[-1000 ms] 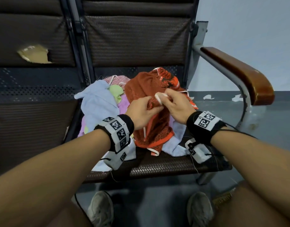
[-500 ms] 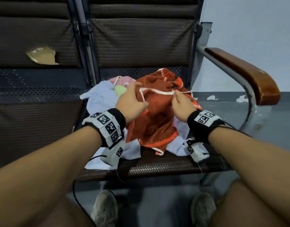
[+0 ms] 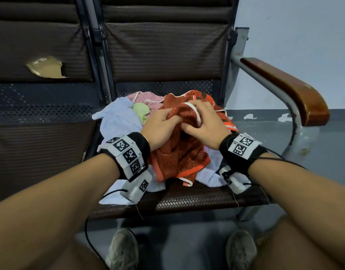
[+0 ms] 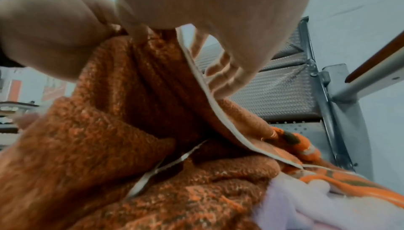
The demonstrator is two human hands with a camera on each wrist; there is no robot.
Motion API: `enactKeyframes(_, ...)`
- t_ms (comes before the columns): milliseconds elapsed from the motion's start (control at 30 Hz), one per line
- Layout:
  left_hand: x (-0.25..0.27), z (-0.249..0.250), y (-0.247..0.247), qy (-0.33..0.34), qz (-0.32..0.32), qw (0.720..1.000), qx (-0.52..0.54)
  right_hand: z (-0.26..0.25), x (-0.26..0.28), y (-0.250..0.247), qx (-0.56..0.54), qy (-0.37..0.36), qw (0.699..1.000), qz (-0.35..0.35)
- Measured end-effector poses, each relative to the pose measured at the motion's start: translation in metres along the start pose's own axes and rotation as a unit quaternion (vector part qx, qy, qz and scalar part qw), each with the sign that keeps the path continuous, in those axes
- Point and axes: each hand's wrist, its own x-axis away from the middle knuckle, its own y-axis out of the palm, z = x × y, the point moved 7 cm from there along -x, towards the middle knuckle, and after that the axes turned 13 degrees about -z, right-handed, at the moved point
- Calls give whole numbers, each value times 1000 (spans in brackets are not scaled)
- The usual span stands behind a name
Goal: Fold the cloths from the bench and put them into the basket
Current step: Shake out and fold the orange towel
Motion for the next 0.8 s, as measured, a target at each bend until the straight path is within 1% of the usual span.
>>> enactKeyframes(100, 2, 1, -13, 11, 21, 1000, -13, 16, -5, 13, -5, 34, 997, -65)
enactKeyframes(167, 1, -1, -23, 18, 36, 998, -48, 27, -5, 17, 74, 50, 991, -98)
enactKeyframes(200, 0, -3, -27, 15, 48, 996, -75, 32, -3, 16, 102, 55, 989, -94)
enactKeyframes(233, 0, -6, -28, 12, 56, 993, -102, 35, -3, 12, 106, 55, 990, -74)
enactKeyframes(267, 0, -8, -27, 8, 48, 991, -122, 35, -2, 6, 93, 49, 993, -44)
enactKeyframes(333, -1, -18, -14, -13, -16, 990, -141, 24, -3, -4, 43, 16, 999, 8)
enactKeyframes(367, -2, -22, -6, -25, -49, 987, -151, 15, -5, -8, 27, -11, 999, 21)
enactKeyframes(400, -3, -24, 0, -28, -66, 984, -162, 5, -6, -9, 27, -42, 998, 28)
enactKeyframes(433, -5, -24, 4, -20, -65, 982, -174, -3, -7, -9, 37, -70, 996, 33)
enactKeyframes(467, -7, -20, 5, -3, -52, 981, -186, -10, -7, -8, 44, -92, 994, 34)
enactKeyframes(533, -9, -12, 1, 25, -1, 981, -191, -14, -5, -9, 32, -103, 993, 47)
enactKeyframes(600, -11, -8, -7, 30, 47, 988, -141, -3, -1, -17, 16, -71, 994, 76)
enactKeyframes(633, -12, -8, -11, 33, 61, 993, -99, 9, 0, -19, 26, -38, 996, 71)
enactKeyframes(667, -12, -8, -14, 38, 71, 995, -64, 24, 0, -19, 56, 6, 998, 42)
enactKeyframes(700, -13, -7, -16, 39, 80, 995, -43, 42, 1, -16, 100, 60, 993, -1)
enactKeyframes(733, -13, -8, -18, 38, 88, 995, -36, 59, 3, -13, 142, 114, 982, -39)
enactKeyframes(767, -12, -9, -20, 33, 99, 994, -41, 73, 5, -12, 172, 156, 971, -55)
enactKeyframes(800, -11, -11, -23, 27, 114, 992, -53, 82, 8, -14, 184, 182, 965, -51)
